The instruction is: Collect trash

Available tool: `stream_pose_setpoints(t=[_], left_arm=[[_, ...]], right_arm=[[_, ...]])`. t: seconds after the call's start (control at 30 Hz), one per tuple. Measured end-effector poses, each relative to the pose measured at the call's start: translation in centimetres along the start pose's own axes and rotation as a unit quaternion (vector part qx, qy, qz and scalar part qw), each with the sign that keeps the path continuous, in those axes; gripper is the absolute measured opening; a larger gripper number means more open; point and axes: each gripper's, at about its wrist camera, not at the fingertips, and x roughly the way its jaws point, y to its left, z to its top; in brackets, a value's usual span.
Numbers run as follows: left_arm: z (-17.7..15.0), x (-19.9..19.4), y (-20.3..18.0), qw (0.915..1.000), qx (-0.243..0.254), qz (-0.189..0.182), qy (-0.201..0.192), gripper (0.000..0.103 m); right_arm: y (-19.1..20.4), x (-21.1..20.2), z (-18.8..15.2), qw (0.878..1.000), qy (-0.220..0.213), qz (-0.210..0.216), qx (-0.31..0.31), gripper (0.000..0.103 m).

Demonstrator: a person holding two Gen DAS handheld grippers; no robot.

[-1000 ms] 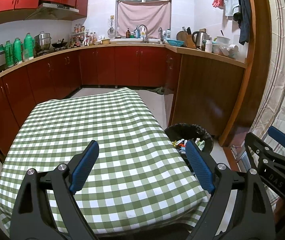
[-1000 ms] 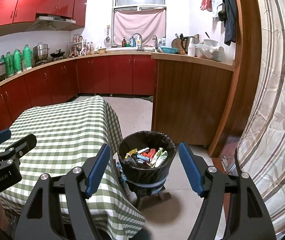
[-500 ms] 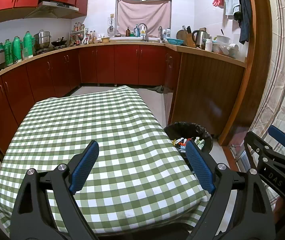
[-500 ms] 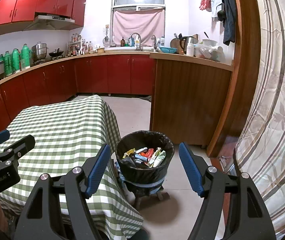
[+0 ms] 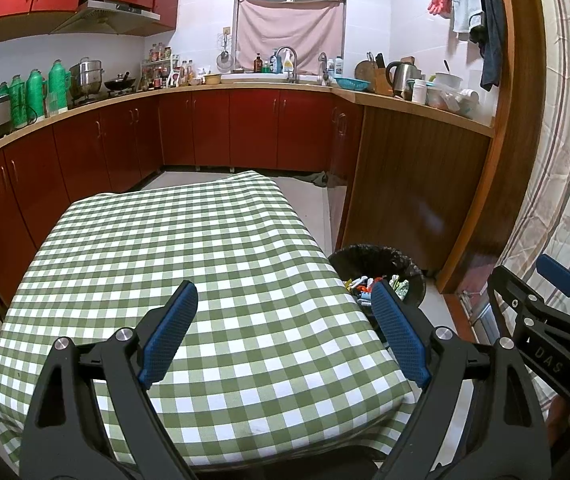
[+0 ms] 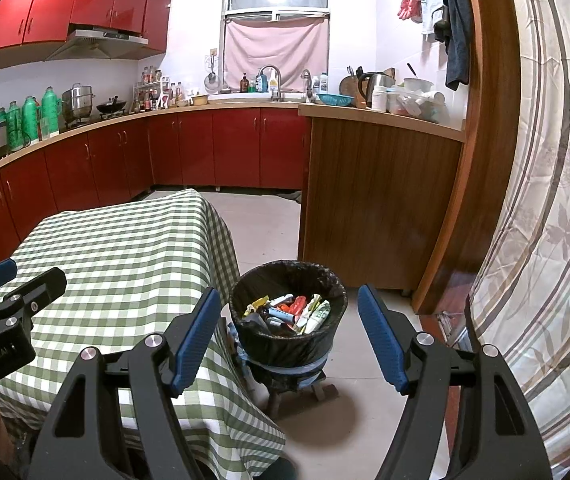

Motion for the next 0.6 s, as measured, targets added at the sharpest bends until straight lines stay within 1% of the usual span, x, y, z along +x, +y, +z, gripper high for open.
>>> stream_pose_setpoints(t=[0.27, 0.4, 0.6], left_arm=[[0.15, 0.22, 0.01, 1.0000, -0.005, 0.003, 0.001, 0.086], [0.13, 0.31, 0.04, 1.0000, -0.008, 0.004, 0.002, 0.089], [0.23, 0.45, -0.30, 1.0000, -0.007, 0.005, 0.002, 0.091]], right_arm=[[-0.08, 0.04, -0.05, 1.000, 0.001, 0.000, 0.000, 0.069], [-0.12, 0.05, -0.07, 1.000, 0.002, 0.000, -0.001, 0.069], [-0.20, 0.42, -0.40, 1.000, 0.006, -0.001, -0.002, 0.070]])
